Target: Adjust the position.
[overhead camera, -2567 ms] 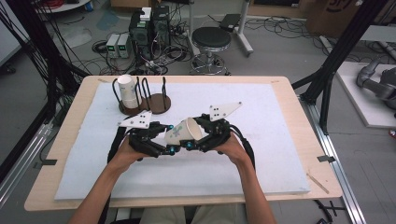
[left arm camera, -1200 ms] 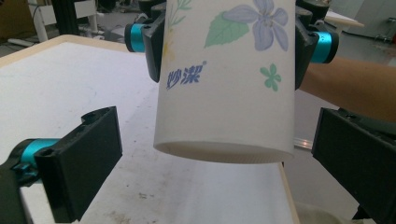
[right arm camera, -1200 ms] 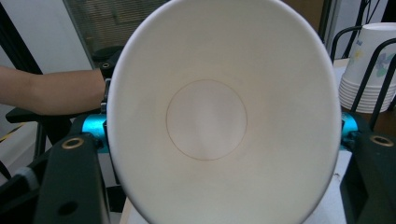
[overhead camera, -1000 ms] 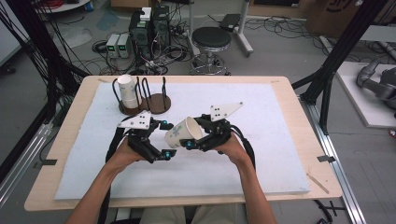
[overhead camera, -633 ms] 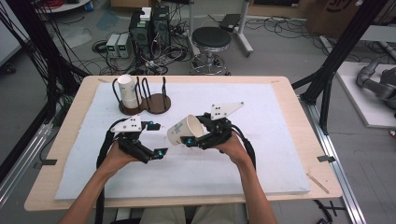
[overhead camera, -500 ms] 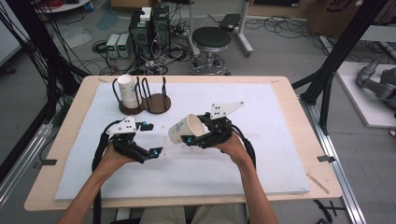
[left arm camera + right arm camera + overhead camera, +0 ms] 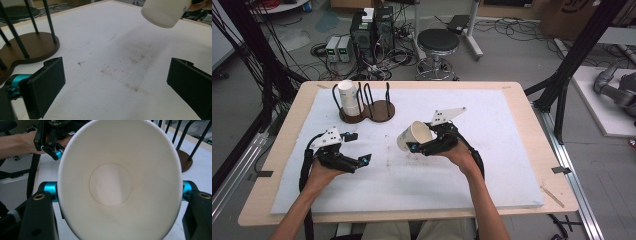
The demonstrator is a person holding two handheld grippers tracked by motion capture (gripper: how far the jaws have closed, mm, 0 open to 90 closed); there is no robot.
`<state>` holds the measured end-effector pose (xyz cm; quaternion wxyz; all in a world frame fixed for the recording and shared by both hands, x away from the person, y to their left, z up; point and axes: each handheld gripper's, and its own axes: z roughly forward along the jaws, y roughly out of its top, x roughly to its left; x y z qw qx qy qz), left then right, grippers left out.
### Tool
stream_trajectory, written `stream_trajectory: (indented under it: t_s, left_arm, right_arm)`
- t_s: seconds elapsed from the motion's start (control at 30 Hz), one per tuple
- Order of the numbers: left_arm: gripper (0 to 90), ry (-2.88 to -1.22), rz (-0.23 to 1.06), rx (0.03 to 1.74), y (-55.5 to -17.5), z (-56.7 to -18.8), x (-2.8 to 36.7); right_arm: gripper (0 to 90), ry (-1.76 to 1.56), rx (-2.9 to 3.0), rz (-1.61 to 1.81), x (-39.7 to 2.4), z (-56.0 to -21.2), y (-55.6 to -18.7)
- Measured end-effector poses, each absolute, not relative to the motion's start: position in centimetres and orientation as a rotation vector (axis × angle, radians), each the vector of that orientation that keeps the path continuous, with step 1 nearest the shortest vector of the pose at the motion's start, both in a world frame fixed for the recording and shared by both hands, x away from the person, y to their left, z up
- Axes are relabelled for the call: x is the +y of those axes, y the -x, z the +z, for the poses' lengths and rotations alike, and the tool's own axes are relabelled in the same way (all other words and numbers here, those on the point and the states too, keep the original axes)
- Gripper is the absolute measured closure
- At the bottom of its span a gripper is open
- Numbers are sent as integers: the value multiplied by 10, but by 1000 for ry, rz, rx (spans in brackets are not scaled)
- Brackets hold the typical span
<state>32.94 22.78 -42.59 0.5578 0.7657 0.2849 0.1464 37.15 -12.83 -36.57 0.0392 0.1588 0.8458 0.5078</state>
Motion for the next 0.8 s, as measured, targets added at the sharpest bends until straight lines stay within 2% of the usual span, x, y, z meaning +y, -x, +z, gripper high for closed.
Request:
stream_trajectory:
  t_s: [0.37, 0.8]
  left_arm:
    - [17, -1746, 414, 765, -327, -436, 243]
    - [18, -1685, 449, 794, -323, -442, 252]
  right_arm:
    - [297, -562, 2636, 1330, -122, -363, -378]
    - [297, -596, 2668, 1129, -115, -358, -382]
